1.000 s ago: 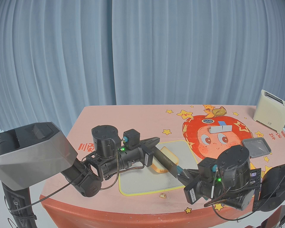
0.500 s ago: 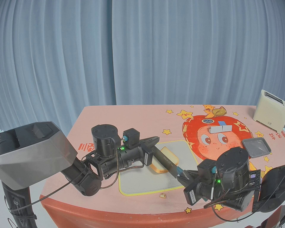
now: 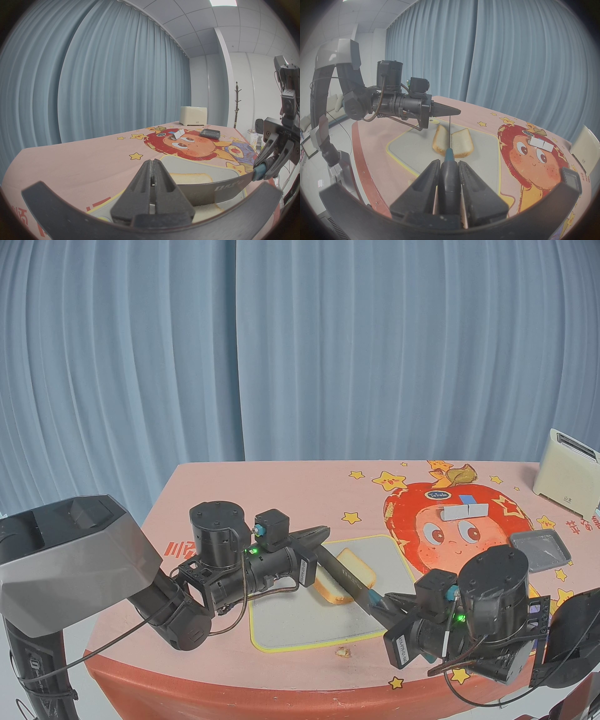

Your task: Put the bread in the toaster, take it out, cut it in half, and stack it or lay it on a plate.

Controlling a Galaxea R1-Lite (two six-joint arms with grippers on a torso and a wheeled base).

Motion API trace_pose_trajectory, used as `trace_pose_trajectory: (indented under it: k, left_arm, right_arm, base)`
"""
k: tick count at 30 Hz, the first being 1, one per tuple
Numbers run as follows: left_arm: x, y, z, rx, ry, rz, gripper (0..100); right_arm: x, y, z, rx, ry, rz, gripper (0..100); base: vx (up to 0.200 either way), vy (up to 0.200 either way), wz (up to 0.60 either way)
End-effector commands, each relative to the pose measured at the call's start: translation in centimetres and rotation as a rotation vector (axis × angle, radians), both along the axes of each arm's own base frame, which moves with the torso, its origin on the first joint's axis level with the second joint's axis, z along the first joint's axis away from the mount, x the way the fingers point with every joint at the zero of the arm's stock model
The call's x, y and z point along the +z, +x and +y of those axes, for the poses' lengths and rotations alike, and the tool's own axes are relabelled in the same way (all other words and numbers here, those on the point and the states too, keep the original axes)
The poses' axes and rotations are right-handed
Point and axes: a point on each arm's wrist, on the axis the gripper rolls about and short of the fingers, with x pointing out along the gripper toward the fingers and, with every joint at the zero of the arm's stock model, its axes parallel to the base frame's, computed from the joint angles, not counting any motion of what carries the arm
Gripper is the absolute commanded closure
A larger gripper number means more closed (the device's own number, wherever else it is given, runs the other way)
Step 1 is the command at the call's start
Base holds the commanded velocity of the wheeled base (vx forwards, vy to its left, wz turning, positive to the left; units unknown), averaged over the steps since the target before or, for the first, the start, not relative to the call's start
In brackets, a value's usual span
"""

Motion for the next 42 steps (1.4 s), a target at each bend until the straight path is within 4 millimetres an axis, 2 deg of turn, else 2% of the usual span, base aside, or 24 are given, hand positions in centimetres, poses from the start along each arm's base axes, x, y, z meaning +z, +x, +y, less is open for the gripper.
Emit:
trace_pose_trajectory:
  k: [1, 8, 16, 24, 31, 34, 42]
  left_arm:
    - [0.2, -0.2, -0.1, -0.005, -0.003, -0.004, 100]
    - [0.6, -0.3, -0.1, -0.005, -0.011, -0.019, 100]
    - [1.9, -0.7, 0.0, -0.004, -0.038, -0.059, 100]
    - [1.2, -0.5, -0.1, -0.002, -0.027, -0.044, 100]
    - [-0.6, -0.1, -0.4, -0.004, -0.003, -0.011, 100]
    - [-0.7, -0.9, -1.3, -0.035, -0.001, -0.008, 100]
    - [-0.5, -2.0, -2.1, -0.068, -0.011, -0.024, 100]
  right_arm:
    - [-0.4, 0.0, -0.1, -0.001, -0.02, 0.012, 100]
    - [-0.8, 0.0, -0.1, 0.001, -0.032, 0.021, 100]
    - [-0.7, 0.1, 0.0, -0.003, -0.026, 0.018, 100]
    - [-0.5, 0.2, -0.1, -0.008, -0.017, 0.012, 100]
    - [-0.4, 0.2, -0.1, -0.009, -0.011, 0.007, 100]
    - [-0.3, 0.3, -0.1, -0.011, -0.006, 0.004, 100]
    - [-0.4, 0.4, 0.0, -0.011, -0.006, 0.004, 100]
  base:
    - [0.0, 0.0, 0.0]
    - [0.0, 0.0, 0.0]
    - [0.0, 0.0, 0.0]
    - [0.0, 0.0, 0.0]
    - [0.0, 0.0, 0.0]
    - [0.0, 0.0, 0.0]
    - [0.0, 0.0, 0.0]
